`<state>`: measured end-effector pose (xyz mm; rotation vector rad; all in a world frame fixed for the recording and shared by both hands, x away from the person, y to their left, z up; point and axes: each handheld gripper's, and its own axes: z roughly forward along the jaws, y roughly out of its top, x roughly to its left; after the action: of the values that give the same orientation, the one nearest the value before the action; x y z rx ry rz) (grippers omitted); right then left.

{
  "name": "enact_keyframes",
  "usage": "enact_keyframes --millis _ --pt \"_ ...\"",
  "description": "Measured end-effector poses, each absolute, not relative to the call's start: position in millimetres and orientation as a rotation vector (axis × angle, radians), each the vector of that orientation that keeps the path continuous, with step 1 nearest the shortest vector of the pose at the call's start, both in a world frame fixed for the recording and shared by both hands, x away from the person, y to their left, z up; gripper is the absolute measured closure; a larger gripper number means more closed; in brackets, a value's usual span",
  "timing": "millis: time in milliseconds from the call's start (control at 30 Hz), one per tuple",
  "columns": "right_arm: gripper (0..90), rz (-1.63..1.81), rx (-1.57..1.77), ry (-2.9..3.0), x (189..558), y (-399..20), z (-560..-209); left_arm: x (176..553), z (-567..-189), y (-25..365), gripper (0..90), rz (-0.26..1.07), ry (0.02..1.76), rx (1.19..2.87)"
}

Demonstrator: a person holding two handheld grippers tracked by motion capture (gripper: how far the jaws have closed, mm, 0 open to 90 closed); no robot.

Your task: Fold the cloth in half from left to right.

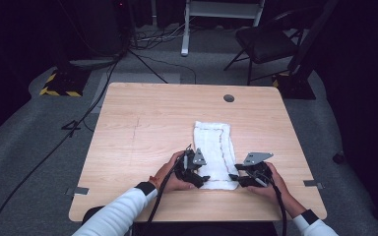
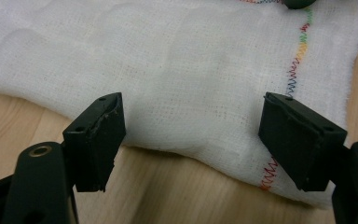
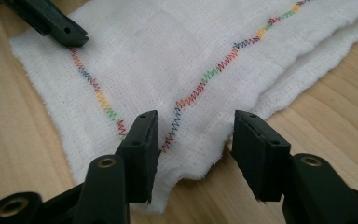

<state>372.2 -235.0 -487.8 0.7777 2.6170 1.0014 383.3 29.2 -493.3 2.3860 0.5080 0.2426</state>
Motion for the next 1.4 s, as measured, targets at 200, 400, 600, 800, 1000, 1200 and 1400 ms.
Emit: enact_keyframes --millis 200,400,600,800,1000,1200,1400 --pt "48.3 1.006 0.747 2.615 364.8 -230.3 -486.2 374.5 -489.0 32.5 24.1 0.251 0.51 2.402" --pt "47.6 1.051 0.79 2.525 377.3 -237.2 -473.5 386.8 -484.1 38.8 20.7 0.237 0.557 2.391" --pt "46.9 1.056 0.854 2.438 410.2 -240.2 -462.9 411.7 -470.4 47.6 20.1 0.3 0.62 2.335" --pt "47.2 1.021 0.888 2.394 444.4 -230.8 -454.4 444.0 -459.9 53.2 20.7 0.356 0.687 2.283" --pt "48.1 0.974 0.927 2.382 479.0 -214.2 -455.4 482.8 -465.0 50.7 22.5 0.392 0.812 2.245" --pt "48.4 0.953 1.006 2.382 504.9 -204.1 -464.9 510.8 -476.5 43.7 22.6 0.363 0.897 2.212" --pt "48.0 0.925 1.077 2.394 521.3 -202.3 -474.1 524.2 -487.7 32.9 21.5 0.371 0.925 2.249"
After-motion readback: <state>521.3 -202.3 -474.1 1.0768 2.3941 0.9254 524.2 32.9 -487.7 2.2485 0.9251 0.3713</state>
